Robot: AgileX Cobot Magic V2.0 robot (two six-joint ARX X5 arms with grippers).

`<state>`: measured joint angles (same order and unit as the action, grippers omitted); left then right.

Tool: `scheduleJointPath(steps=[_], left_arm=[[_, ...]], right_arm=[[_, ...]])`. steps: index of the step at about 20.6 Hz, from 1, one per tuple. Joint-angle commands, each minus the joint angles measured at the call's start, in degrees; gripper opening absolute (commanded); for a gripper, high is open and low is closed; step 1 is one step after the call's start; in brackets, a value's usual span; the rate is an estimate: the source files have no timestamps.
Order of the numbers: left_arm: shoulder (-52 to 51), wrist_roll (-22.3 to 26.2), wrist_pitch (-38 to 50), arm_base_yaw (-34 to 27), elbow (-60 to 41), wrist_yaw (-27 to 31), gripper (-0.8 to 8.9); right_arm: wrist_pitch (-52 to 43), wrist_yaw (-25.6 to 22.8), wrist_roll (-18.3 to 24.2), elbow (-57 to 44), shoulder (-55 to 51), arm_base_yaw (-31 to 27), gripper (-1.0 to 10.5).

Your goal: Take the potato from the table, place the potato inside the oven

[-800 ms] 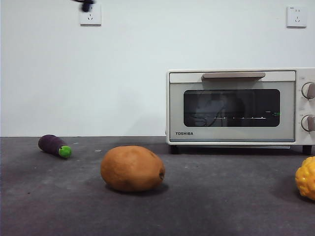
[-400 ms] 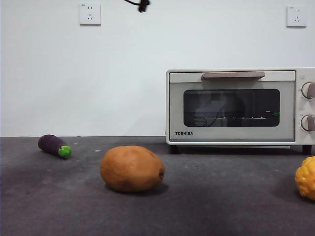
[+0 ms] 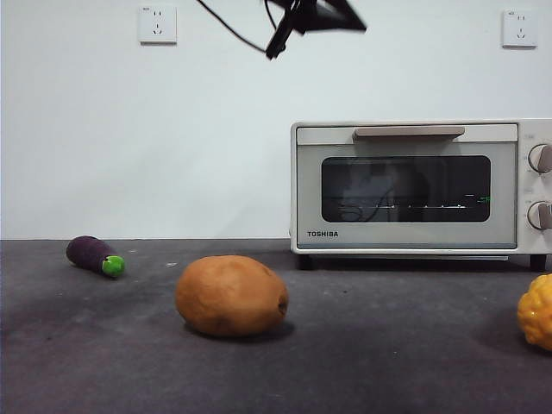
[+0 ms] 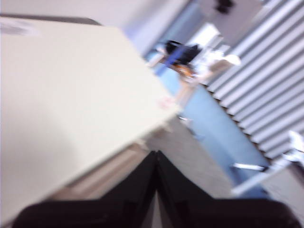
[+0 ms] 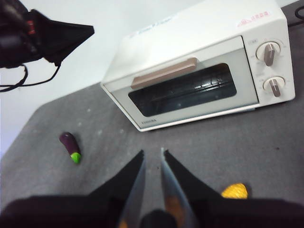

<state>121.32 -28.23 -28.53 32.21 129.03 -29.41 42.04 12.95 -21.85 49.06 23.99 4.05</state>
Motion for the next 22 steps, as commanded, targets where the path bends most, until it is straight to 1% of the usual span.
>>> scheduleJointPath(steps=[1,3,4,5,7,9,11,13,15,19,22], left_arm=[[1.1,6.9,1.2,0.5,0.2,4.7,-0.05],[1.2,12.0,1.2,0.9,0.2,7.2,-0.05],[1.2,14.6,1.2,1.2,0.2,8.2,-0.06],[1.3,16.6,1.2,1.5,0.2,8.8,-0.06],[1.5,20.2,1.1,2.2,0.2,10.2,-0.06],[1.8,22.7,1.2,2.8,0.2,11.8,-0.06],[2.4,24.3,1.9,3.8,0.2,14.6,-0.06],[3.3,26.1,2.5,4.4,0.2,15.8,-0.06],[4.0,28.1,2.5,5.0,0.2,15.9,-0.06],[5.6,34.4,2.4,5.9,0.2,16.0,-0.05],[6.8,37.7,2.3,6.1,0.2,16.0,-0.05]], right_arm=[[0.4,0.1,1.1,0.2,-0.1,0.0,0.6],[0.4,-0.2,1.2,0.2,-0.1,0.0,0.5],[0.4,-0.6,1.2,0.2,-0.1,0.0,0.2],[0.4,-0.9,1.2,0.2,-0.1,0.0,-0.1],[0.2,-1.4,1.5,0.2,-0.1,0.0,-0.1],[0.0,-1.4,1.5,0.2,-0.1,0.0,-0.1],[0.0,-1.4,1.5,0.2,-0.1,0.0,-0.1],[0.2,-1.4,1.5,0.2,-0.1,0.0,-0.1],[0.5,-1.4,1.5,0.2,-0.1,0.0,-0.1],[1.9,-1.4,1.7,0.2,-0.1,0.0,-0.1],[2.3,-1.4,3.3,0.2,-0.1,0.0,-0.1]])
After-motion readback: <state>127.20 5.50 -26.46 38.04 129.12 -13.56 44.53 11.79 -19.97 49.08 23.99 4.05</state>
